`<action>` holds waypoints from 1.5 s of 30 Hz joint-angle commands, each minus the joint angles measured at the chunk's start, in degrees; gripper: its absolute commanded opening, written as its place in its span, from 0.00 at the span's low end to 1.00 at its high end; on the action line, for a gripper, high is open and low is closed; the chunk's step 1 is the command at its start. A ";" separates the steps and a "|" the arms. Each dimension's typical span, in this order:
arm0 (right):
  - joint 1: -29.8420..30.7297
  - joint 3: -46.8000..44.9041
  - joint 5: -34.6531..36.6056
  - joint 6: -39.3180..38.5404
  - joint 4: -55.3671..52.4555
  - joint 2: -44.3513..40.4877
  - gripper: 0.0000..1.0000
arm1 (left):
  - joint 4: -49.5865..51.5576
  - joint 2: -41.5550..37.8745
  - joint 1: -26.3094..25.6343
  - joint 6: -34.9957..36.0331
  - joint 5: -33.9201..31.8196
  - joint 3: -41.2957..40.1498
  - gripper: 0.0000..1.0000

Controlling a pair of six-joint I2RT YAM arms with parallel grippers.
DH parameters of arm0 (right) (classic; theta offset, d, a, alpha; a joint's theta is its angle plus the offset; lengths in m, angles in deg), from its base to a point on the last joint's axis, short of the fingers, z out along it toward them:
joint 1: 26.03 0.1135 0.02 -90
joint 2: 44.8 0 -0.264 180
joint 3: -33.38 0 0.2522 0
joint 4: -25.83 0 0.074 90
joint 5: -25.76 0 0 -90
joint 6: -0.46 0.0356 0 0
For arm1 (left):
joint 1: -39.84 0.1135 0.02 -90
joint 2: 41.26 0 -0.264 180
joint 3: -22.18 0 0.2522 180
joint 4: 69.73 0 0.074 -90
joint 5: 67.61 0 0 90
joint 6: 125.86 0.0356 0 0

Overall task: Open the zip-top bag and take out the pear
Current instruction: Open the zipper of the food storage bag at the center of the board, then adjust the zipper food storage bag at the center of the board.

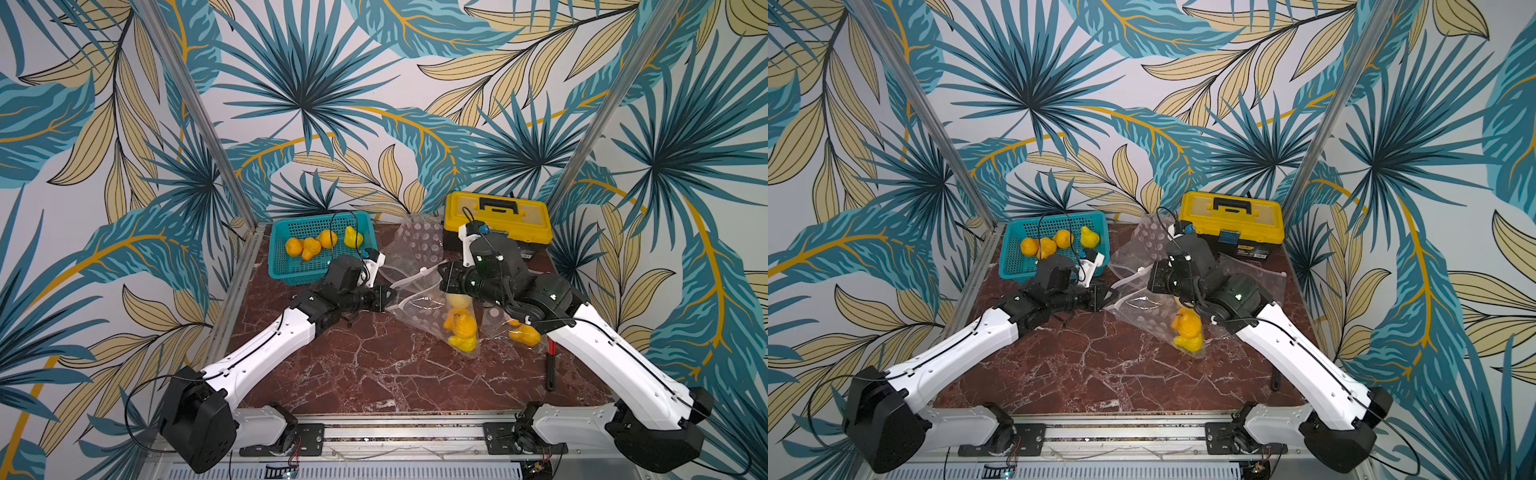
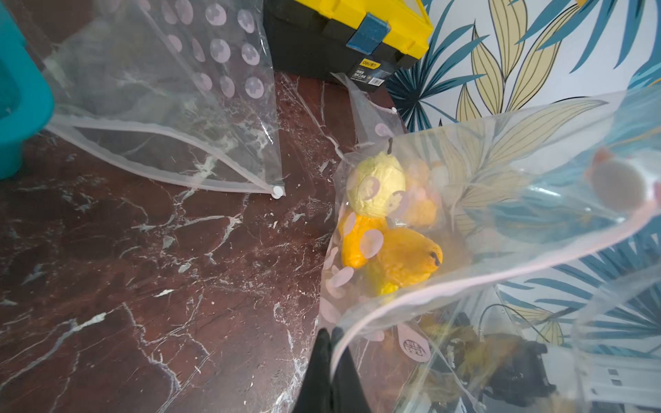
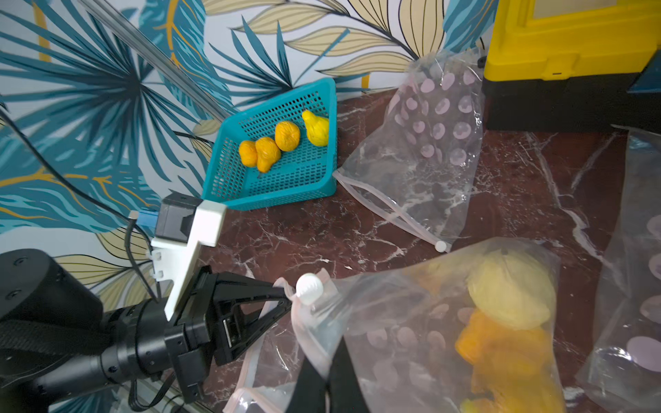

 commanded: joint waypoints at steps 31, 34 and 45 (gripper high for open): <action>7.44 8.10 -21.28 0.15 14.14 29.21 0.09 | -8.28 -11.72 9.28 3.74 14.95 -20.23 0.21; 7.27 10.29 -24.02 0.66 15.83 30.81 0.11 | -9.32 -10.06 9.39 4.25 14.75 -21.00 0.21; 3.73 3.70 -19.53 0.36 7.66 21.57 0.44 | -10.30 -3.87 9.79 3.82 9.97 -23.84 0.22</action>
